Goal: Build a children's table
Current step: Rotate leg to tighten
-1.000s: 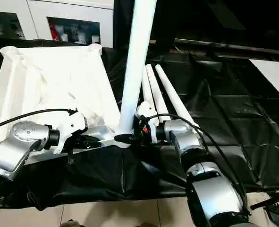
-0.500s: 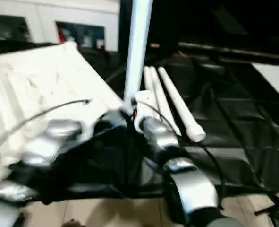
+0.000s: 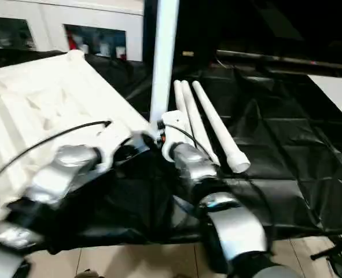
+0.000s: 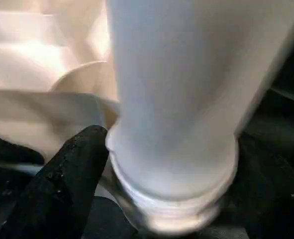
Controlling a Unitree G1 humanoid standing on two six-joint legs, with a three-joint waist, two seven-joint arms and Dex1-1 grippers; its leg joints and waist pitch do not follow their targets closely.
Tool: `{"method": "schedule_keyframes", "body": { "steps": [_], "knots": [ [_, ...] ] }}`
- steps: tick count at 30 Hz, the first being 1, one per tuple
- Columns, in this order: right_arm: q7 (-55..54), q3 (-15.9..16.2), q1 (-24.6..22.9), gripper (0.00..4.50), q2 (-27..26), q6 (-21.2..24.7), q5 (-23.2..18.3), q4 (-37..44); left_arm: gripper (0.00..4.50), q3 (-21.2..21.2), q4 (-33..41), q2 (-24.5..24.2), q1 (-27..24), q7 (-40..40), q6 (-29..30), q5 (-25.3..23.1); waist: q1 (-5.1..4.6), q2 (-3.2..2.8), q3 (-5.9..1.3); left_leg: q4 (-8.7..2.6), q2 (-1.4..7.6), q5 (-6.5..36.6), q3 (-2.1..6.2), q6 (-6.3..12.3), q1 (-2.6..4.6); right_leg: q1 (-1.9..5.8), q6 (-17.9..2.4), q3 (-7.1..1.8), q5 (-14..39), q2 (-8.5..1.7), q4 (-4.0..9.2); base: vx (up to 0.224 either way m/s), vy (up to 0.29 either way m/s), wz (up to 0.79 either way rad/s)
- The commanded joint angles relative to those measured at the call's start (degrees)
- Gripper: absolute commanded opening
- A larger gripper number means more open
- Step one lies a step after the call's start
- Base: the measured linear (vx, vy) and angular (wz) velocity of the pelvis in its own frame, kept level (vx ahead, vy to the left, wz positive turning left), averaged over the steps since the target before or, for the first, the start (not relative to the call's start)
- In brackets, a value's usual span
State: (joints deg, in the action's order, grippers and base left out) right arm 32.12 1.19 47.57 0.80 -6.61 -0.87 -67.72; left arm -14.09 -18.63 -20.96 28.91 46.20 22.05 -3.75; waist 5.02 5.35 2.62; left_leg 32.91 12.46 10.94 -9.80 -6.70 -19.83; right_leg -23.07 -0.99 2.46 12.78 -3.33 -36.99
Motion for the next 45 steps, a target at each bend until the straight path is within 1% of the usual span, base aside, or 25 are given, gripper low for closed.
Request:
{"method": "schedule_keyframes", "body": {
  "steps": [1,3,5,7,11,16,17,20,22,24,26,28,29,30,32,33,34,35,36,38,39,41,42,43,45],
  "knots": [
    [7.32,1.45,-1.45,3.72,2.7,-1.07,0.94,1.64,0.0,-2.17,0.26,-1.69,-2.69,6.09,-1.44,2.17,0.08,-0.92,-3.17,-3.33,0.91,5.9,-0.25,2.19,-0.19,2.98,-11.61,-2.45,0.84,-4.06,4.06,0.0,0.0,0.0],
    [12.38,1.89,-2.18,3.72,4.46,-1.79,0.59,3.18,0.0,-2.13,1.11,-3.23,-3.3,8.86,-1.82,3.16,0.06,-0.92,-3.26,-3.12,0.86,4.31,-0.45,3.19,-0.09,3.02,-13.07,-2.44,-3.02,-3.8,3.7,0.0,0.0,0.0],
    [18.97,2.61,-2.96,3.72,6.36,-1.29,0.03,4.84,0.0,-2.19,2.39,-5.15,-4.13,12.7,-3.15,4.54,0.07,-0.84,-3.17,-3.13,0.84,4.38,-0.41,3.79,-0.22,3.18,-13.56,-2.42,-3.3,-3.84,3.7,0.0,0.0,0.0],
    [22.08,3.12,-3.39,3.72,7.34,-1.21,-0.24,5.69,0.0,-2.19,3.58,-6.33,-4.67,15.44,-3.18,5.77,-0.08,-0.66,-3.17,-3.13,0.88,4.31,-0.44,4.16,-0.23,3.2,-14.0,-2.43,-3.28,-3.88,3.68,0.0,0.0,0.0],
    [26.61,3.86,-3.47,3.72,8.76,-0.99,-0.57,6.24,0.0,-2.57,5.78,-8.97,-5.47,20.24,-1.99,7.4,-0.15,-0.85,-3.01,-3.32,1.05,5.8,-0.4,3.35,-0.05,3.06,-14.26,-2.44,-0.17,-4.01,3.88,0.0,0.0,0.0],
    [30.04,4.16,-4.27,3.72,9.0,-0.26,-0.66,7.59,0.0,-2.25,5.3,-9.39,-5.3,20.7,-2.49,7.91,-0.05,-0.7,-3.12,-3.13,0.92,4.08,-0.48,3.49,-0.01,3.2,-14.46,-2.48,-2.63,-3.92,3.64,0.0,0.0,0.0],
    [30.35,4.2,-4.37,3.46,8.96,-0.1,-0.77,7.78,0.0,-2.22,5.32,-9.42,-5.3,20.62,-2.54,7.98,-0.03,-0.7,-3.13,-3.13,0.91,3.97,-0.48,3.56,-0.02,3.21,-14.48,-2.47,-2.77,-3.93,3.63,0.0,0.0,0.0],
    [30.76,3.92,-4.49,3.34,8.41,0.71,-1.62,7.85,0.0,-2.2,5.61,-9.42,-5.35,20.46,-2.32,8.24,-0.05,-0.71,-3.13,-3.13,0.93,4.09,-0.45,3.57,-0.01,3.19,-14.56,-2.44,-2.51,-3.94,3.63,0.0,0.0,0.0],
    [30.35,3.87,-4.63,3.09,8.0,0.93,-1.87,7.92,0.0,-2.18,5.77,-9.26,-5.42,20.25,-2.14,8.34,-0.05,-0.73,-3.13,-3.18,0.98,4.43,-0.43,3.38,0.06,3.17,-14.47,-2.44,-1.88,-3.97,3.67,0.0,0.0,0.0],
    [25.92,3.26,-4.7,2.92,7.06,0.36,-1.59,7.17,0.0,-1.95,5.72,-8.65,-5.52,19.13,-2.1,8.13,-0.08,-0.73,-3.11,-3.19,0.95,4.07,-0.43,3.1,-0.01,3.16,-14.49,-2.46,-2.14,-4.0,3.6,0.0,0.0,0.0],
    [17.87,2.27,-4.05,2.86,6.04,1.47,-0.77,5.06,0.0,-1.54,4.89,-7.37,-5.22,16.56,-1.81,7.34,-0.24,-0.71,-3.11,-3.24,0.89,4.23,-0.39,2.45,-0.04,3.26,-14.26,-2.49,-1.54,-4.02,3.65,0.0,0.0,0.0],
    [8.47,1.13,-3.31,2.81,4.8,2.76,-0.08,2.66,0.0,-1.03,3.31,-5.34,-4.44,12.44,-1.17,6.1,-0.53,-0.74,-2.91,-3.46,0.86,5.4,-0.41,1.3,0.11,3.02,-13.73,-2.54,0.85,-3.96,4.0,0.0,0.0,0.0],
    [7.75,0.98,-3.25,2.8,4.66,2.92,-0.12,2.46,0.0,-1.01,3.09,-5.1,-4.32,12.01,-1.1,5.96,-0.56,-0.83,-2.95,-3.54,0.87,6.78,-0.27,0.52,0.18,3.09,-13.18,-2.5,3.52,-4.09,4.17,0.0,0.0,0.0],
    [2.86,-0.03,-2.85,2.79,3.54,4.02,-0.56,1.1,0.0,-0.87,1.38,-3.33,-3.42,8.72,-0.6,4.9,-0.7,-1.15,-2.84,-3.61,0.89,7.94,-0.36,-0.02,0.31,2.78,-12.69,-2.61,4.98,-3.97,4.47,0.0,0.0,0.0],
    [-5.0,-1.9,-2.1,2.79,0.82,5.43,-1.91,-0.61,0.0,-0.34,-2.09,0.57,-1.5,1.32,0.68,2.88,-0.64,-1.25,-2.76,-3.69,0.89,9.36,-0.37,-0.69,0.39,2.69,-12.0,-2.71,6.64,-3.97,4.57,0.0,0.0,0.0],
    [-7.61,-2.47,-1.86,2.79,-0.13,5.76,-2.3,-1.13,0.0,-0.09,-3.23,1.93,-0.85,-1.31,1.13,2.23,-0.28,-1.24,-2.67,-3.71,0.92,10.58,-0.33,-1.26,0.8,2.5,-11.5,-2.68,8.17,-4.01,4.82,0.0,0.0,0.0],
    [-9.71,-2.88,-1.64,2.78,-0.86,6.0,-2.56,-1.57,0.0,0.15,-4.15,3.04,-0.29,-3.61,1.44,1.64,-0.01,-1.2,-2.85,-3.69,0.8,10.88,-0.39,-1.5,0.96,2.53,-11.13,-2.75,7.84,-3.95,4.72,0.0,0.0,0.0],
    [-12.01,-3.26,-1.35,2.78,-1.79,6.49,-2.81,-2.1,0.0,0.53,-5.19,4.41,0.41,-6.19,1.85,1.15,-0.01,-1.2,-2.85,-3.69,0.8,10.88,-0.39,-1.5,0.96,2.53,-11.13,-2.75,7.84,-3.95,4.72,0.0,0.0,0.0],
    [-15.68,-3.46,-0.92,2.78,-3.56,7.56,-2.88,-2.89,0.0,0.75,-6.29,6.54,1.38,-9.39,2.47,0.58,0.14,-0.94,-2.76,-3.78,0.74,11.45,-0.34,-1.32,0.84,2.48,-10.25,-2.71,8.38,-3.93,4.8,0.0,0.0,0.0],
    [-20.61,-3.06,-0.37,2.78,-6.15,8.04,-2.15,-3.83,0.0,0.82,-7.41,9.5,2.61,-12.85,3.23,-0.01,0.27,-0.98,-2.75,-3.83,0.69,11.36,-0.34,-1.4,0.86,2.3,-9.34,-2.72,8.92,-3.87,4.93,0.0,0.0,0.0],
    [-20.85,-2.38,-0.17,2.78,-7.33,7.28,-1.44,-4.03,0.0,0.36,-7.32,10.47,2.83,-12.97,3.45,-0.3,0.54,-0.93,-2.84,-3.81,0.68,11.14,-0.27,-1.58,0.87,2.36,-8.83,-2.68,8.75,-3.96,4.84,0.0,0.0,0.0],
    [-19.86,-2.37,-0.04,2.78,-7.94,6.72,-1.54,-4.08,0.0,-0.02,-7.22,10.81,2.88,-12.8,3.37,-0.57,0.61,-0.91,-2.88,-3.78,0.63,10.86,-0.23,-1.26,0.53,2.56,-8.38,-2.7,7.99,-4.02,4.8,0.0,0.0,0.0],
    [-18.73,-3.62,0.37,3.33,-8.53,6.46,-2.6,-4.08,0.0,-0.25,-7.4,11.02,3.0,-12.65,3.04,-0.73,0.64,-0.88,-2.89,-3.78,0.55,10.38,-0.22,-0.72,0.3,2.63,-7.95,-2.72,7.25,-3.97,4.76,0.0,0.0,0.0],
    [-17.9,-4.52,0.68,3.47,-8.6,6.31,-3.41,-3.95,0.0,-0.27,-7.46,10.86,2.97,-12.38,2.7,-0.73,0.63,-0.86,-2.9,-3.75,0.55,10.34,-0.26,-0.53,0.33,2.6,-7.91,-2.74,6.94,-3.94,4.75,0.0,0.0,0.0],
    [-16.77,-4.46,1.12,3.57,-8.08,5.37,-3.18,-3.72,0.0,-0.34,-7.62,10.14,2.75,-11.53,1.59,-0.7,0.52,-0.92,-2.82,-3.84,0.54,10.65,-0.19,-0.26,0.18,2.64,-7.9,-2.67,7.48,-3.94,4.86,0.0,0.0,0.0]
  ]
}}
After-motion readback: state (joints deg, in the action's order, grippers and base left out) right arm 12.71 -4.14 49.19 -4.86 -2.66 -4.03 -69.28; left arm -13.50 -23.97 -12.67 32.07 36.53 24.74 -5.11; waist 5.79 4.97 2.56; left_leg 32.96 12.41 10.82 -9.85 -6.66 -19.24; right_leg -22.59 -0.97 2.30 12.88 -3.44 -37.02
